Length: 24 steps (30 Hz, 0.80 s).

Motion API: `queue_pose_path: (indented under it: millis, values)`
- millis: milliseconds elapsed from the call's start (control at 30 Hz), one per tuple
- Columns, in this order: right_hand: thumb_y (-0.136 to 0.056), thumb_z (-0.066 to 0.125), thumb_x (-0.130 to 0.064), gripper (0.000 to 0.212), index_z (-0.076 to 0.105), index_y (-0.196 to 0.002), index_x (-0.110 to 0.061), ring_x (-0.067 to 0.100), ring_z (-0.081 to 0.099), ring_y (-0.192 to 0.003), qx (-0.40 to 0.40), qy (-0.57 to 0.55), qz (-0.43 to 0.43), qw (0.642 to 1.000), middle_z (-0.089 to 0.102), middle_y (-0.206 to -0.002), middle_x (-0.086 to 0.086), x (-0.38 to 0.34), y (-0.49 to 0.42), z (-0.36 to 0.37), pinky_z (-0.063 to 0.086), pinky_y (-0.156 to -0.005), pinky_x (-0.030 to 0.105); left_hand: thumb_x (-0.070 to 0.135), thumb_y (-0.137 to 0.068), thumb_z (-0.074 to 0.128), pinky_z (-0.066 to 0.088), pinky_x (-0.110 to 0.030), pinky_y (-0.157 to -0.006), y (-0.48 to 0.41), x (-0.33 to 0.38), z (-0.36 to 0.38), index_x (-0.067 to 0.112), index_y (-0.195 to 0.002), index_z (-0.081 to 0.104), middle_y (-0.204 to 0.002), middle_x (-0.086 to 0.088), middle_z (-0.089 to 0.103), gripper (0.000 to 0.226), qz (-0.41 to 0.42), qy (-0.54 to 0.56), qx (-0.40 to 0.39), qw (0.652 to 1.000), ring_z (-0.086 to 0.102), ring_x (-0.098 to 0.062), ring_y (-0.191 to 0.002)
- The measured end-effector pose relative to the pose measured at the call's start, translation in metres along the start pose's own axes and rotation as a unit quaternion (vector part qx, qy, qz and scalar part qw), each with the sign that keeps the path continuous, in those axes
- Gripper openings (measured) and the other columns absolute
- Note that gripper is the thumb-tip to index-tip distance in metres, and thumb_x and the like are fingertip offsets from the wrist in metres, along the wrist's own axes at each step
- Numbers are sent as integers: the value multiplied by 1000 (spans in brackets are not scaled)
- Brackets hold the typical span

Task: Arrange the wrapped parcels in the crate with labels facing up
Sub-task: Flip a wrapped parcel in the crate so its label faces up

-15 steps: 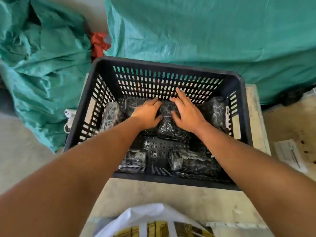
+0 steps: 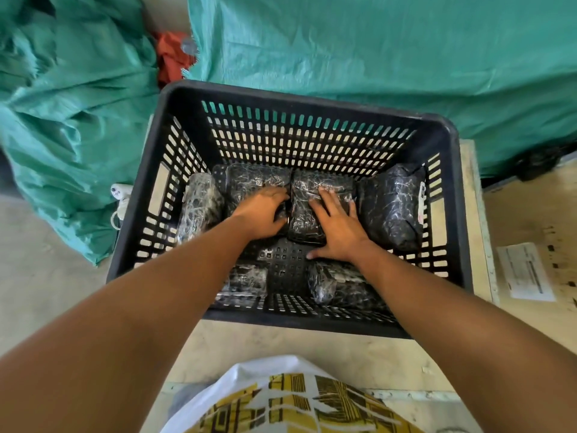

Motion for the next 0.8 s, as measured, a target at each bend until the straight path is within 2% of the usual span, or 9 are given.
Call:
queue_pose_path:
  millis: [100,200,333,433,500,567,633,700,800]
  values:
    - [-68,92,-42,129,4,-163,-36,41,-13,-155,6,-8,51,999,-21,-168,20,4,2,3,6,-121,65,35,-93,64,20,-44,-124,3,-2,6,18,-155,35,-165,-2,29,71,13,1,2,1000,19,-23,-153]
    - [-75,90,-24,120,8,-162,-39,44,-13,-154,6,-52,50,997,-17,-168,20,6,2,0,12,-123,62,44,-90,67,17,-42,-124,5,-3,10,19,-158,29,-167,-1,24,82,16,14,2,1000,15,-22,-154]
    - [-78,87,-24,109,20,-162,-34,43,-8,-155,-12,-87,34,996,-4,-170,20,10,2,-7,9,-123,62,51,-89,67,13,-39,-121,6,-5,11,19,-160,24,-168,1,21,88,13,36,0,999,11,-20,-155]
    - [-73,89,-28,101,36,-158,-30,40,7,-156,-7,-133,25,991,13,-170,16,16,1,-24,17,-123,59,41,-98,58,10,-42,-124,3,-7,11,19,-160,25,-168,0,21,73,3,78,-4,997,7,-18,-155]
    - [-69,90,-32,95,45,-153,-31,35,22,-154,10,-149,16,989,28,-166,11,21,1,-38,21,-124,51,30,-101,55,8,-38,-124,2,-11,9,19,-160,25,-168,-2,20,67,-9,145,-19,989,7,-18,-155]
    - [-66,91,-31,88,56,-146,-31,26,51,-138,47,-213,12,976,49,-155,6,25,3,-50,35,-114,36,22,-101,55,17,-28,-117,1,-16,6,22,-160,25,-166,-6,25,67,-21,211,-32,977,22,-21,-152]
    - [-63,92,-31,79,65,-137,-31,15,71,-104,97,-292,20,951,69,-135,1,27,3,-62,51,-93,25,22,-99,59,30,-24,-106,1,-18,0,23,-160,23,-159,-8,40,71,-21,224,-19,974,45,-24,-139]
    - [-64,91,-30,72,69,-133,-28,11,71,-97,138,-363,35,921,74,-123,-4,31,2,-73,56,-86,28,30,-97,63,35,-27,-106,2,-13,-5,25,-162,12,-154,-8,47,83,-3,216,7,976,52,-25,-134]
    - [-73,88,-14,61,70,-132,-16,0,71,-95,144,-489,47,859,74,-110,-18,44,-1,-79,58,-85,23,39,-96,63,45,-37,-104,2,-4,-11,39,-157,-21,-159,-10,40,104,26,218,43,975,61,-25,-121]
Point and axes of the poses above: each hand's wrist, its own y-axis away from the middle knuckle, its own z-axis out of the palm, x = y × z, the point moved 3 cm from there along -y, towards the middle knuckle
